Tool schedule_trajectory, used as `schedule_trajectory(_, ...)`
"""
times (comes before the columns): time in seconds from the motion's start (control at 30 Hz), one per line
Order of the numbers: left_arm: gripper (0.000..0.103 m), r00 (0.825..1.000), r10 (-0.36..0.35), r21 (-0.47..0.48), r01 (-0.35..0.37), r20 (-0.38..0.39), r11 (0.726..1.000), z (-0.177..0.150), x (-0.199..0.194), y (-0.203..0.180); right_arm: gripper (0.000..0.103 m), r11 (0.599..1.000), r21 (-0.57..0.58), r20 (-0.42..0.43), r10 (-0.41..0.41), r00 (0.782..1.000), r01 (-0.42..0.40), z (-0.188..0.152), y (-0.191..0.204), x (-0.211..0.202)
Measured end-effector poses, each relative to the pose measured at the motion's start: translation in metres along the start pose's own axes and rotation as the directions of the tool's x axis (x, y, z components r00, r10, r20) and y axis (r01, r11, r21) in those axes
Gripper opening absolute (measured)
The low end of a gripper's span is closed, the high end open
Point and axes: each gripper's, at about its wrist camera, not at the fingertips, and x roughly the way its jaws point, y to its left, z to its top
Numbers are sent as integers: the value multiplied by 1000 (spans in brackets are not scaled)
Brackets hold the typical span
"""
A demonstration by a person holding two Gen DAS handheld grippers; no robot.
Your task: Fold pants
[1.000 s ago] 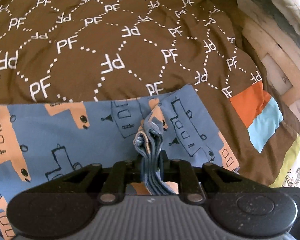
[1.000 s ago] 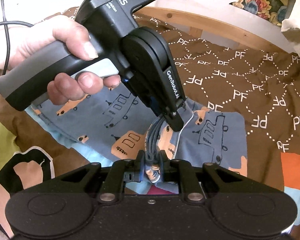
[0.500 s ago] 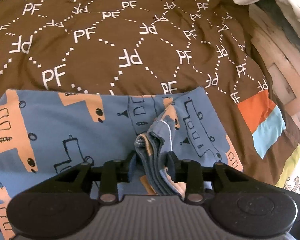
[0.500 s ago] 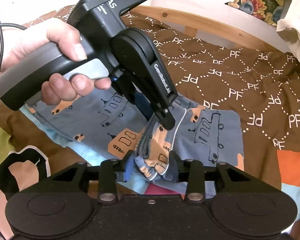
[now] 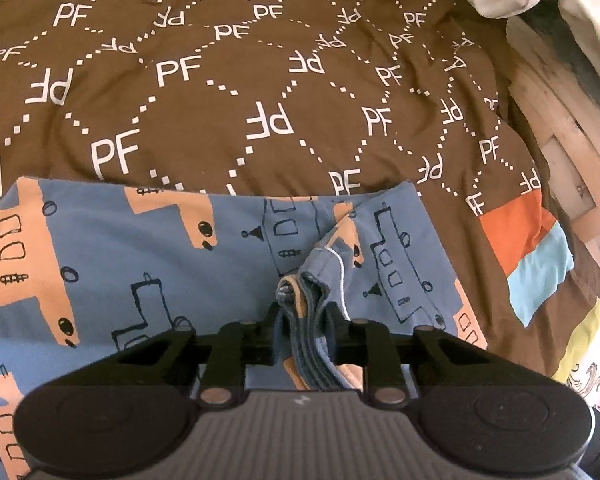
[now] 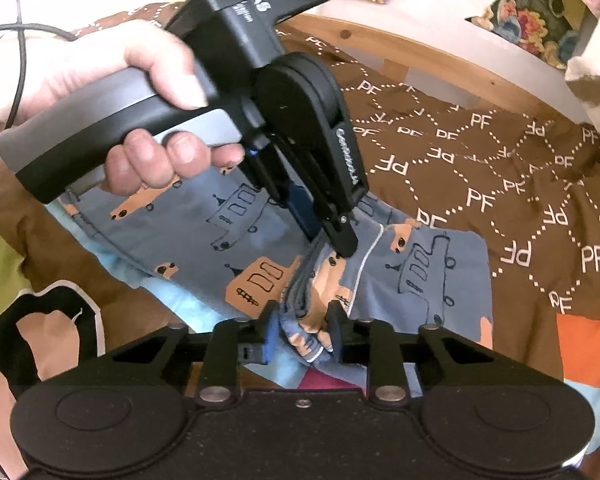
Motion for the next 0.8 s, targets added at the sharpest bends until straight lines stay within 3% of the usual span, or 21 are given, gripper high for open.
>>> schedule_trajectory(0.1, 17, 1000, -3, -1, 3, 5, 1000, -1, -1, -1, 17, 1000, -16, 1, 1, 1000, -1, 0, 2, 0)
schedule_trajectory(0.4, 14, 999, -35, 16, 35, 21, 999, 0, -11, 4, 16, 1000, 4, 22, 19, 1000, -19, 3, 0, -3)
schedule_trajectory(0.8, 14, 999, -26, 30, 25, 18, 999, -3, -36, 30, 16, 994, -1, 45, 111, 993, -111, 16, 17, 1)
